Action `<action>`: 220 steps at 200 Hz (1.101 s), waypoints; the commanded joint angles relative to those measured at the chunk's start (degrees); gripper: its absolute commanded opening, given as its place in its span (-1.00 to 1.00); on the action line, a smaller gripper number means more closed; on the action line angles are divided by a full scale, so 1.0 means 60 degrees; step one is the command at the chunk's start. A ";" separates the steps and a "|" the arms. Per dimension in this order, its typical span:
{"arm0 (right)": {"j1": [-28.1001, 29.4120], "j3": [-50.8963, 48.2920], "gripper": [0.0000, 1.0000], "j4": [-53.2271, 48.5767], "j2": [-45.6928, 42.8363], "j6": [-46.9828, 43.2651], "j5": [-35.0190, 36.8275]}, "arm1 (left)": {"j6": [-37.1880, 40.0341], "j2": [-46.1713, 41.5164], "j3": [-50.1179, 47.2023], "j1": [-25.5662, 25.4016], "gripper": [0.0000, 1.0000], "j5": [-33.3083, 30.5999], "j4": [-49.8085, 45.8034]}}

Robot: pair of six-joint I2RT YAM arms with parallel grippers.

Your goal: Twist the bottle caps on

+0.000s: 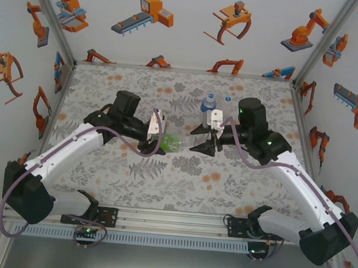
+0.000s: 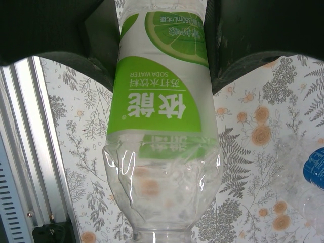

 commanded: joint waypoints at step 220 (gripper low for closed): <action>0.1180 -0.1525 -1.00 0.2238 -0.0008 1.7836 0.5824 | -0.0178 -0.0047 0.0175 -0.0046 -1.00 -0.0023 0.0331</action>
